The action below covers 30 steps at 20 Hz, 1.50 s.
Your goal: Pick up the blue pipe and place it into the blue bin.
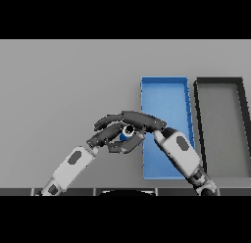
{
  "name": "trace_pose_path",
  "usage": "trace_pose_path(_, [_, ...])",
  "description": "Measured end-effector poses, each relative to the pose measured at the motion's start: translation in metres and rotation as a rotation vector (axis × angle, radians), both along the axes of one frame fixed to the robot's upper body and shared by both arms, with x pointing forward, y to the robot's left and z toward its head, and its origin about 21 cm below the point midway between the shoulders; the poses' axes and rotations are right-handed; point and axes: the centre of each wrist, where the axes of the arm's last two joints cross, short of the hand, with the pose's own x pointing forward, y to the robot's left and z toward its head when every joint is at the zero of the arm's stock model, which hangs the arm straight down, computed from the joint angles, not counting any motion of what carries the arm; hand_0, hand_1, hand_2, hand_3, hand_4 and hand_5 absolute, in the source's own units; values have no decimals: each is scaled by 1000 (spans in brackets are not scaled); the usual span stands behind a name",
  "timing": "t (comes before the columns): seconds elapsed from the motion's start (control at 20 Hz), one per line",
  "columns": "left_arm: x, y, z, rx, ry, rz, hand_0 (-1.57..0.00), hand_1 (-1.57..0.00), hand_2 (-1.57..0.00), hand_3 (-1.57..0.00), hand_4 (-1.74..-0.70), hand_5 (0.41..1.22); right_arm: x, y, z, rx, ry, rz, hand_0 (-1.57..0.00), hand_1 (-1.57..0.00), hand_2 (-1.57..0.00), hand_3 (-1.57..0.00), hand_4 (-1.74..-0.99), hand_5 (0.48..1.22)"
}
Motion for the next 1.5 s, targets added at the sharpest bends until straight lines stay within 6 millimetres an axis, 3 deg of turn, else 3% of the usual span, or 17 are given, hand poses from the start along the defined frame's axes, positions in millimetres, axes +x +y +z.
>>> trace_pose_path(0.05, [-1,2,-1,-18,-21,13,-895,-867,-845,-656,-1637,1221,1,2,2,10,-2,24,-872,-886,-886,-701,-1503,573])
trace_pose_path(0.1, [-2,0,0,-28,-26,15,-1030,-1008,-990,-623,-1658,1192,-1,1,0,23,8,41,-1012,-1023,-1023,-828,-1541,604])
trace_pose_path(0.2, [-5,-4,0,-115,13,13,-1225,-1211,-1199,-525,-1688,1203,-3,8,0,33,53,55,-1213,-1220,-1220,-1096,-1492,706])
trace_pose_path(0.35, [-6,-3,-2,-156,61,16,-1394,-1386,-1381,-550,-1714,1212,-1,9,-5,88,60,37,-1388,-1391,-1391,-1328,-1458,957])
trace_pose_path(0.45, [-6,-2,-3,-164,41,5,-1458,-1453,-1449,-591,-1724,1215,-6,9,-4,80,18,34,-1454,-1456,-1456,-1415,-1459,1052])
trace_pose_path(0.55, [-3,-2,-1,-135,25,6,-1498,-1453,-1493,-527,-1730,1217,-8,5,-5,87,-21,42,-1496,-1497,-1497,-1471,-1469,1113])
trace_pose_path(0.65, [-1,-2,-1,-116,21,9,-1499,-1356,-1521,-505,-1734,1219,-8,4,-8,98,1,29,-1523,-1524,-1524,-1507,-1473,1152])
trace_pose_path(0.7, [1,-1,-1,-115,13,-3,-1426,-1220,-1350,-531,-1637,1219,-8,6,-9,106,19,41,-1533,-1533,-1533,-1520,-1474,1166])
trace_pose_path(0.75, [1,-1,-3,-119,5,-12,-1407,-1190,-1242,-518,-1544,1219,-7,8,-7,99,33,42,-1540,-1541,-1541,-1530,-1477,1177])
trace_pose_path(0.85, [1,-1,-2,-102,-12,-36,-979,-802,-819,-332,-1343,1220,-11,3,-5,104,21,46,-1551,-1552,-1552,-1545,-1480,1193])
trace_pose_path(1.0, [5,4,1,-42,-15,-81,-501,-410,-419,-170,-1110,1184,-12,6,-4,101,21,36,-1561,-1561,-1561,-1558,-1482,1206])
trace_pose_path(1.25, [5,7,-3,-12,-58,-54,-163,-134,-137,-55,-880,842,-15,11,-2,90,21,33,-1568,-1568,-1568,-1567,-1484,1216])
trace_pose_path(1.5, [5,6,-6,13,-36,-9,-53,-43,-44,-17,-830,659,-13,7,-3,123,7,16,-1570,-1570,-1570,-1570,-1485,1219])
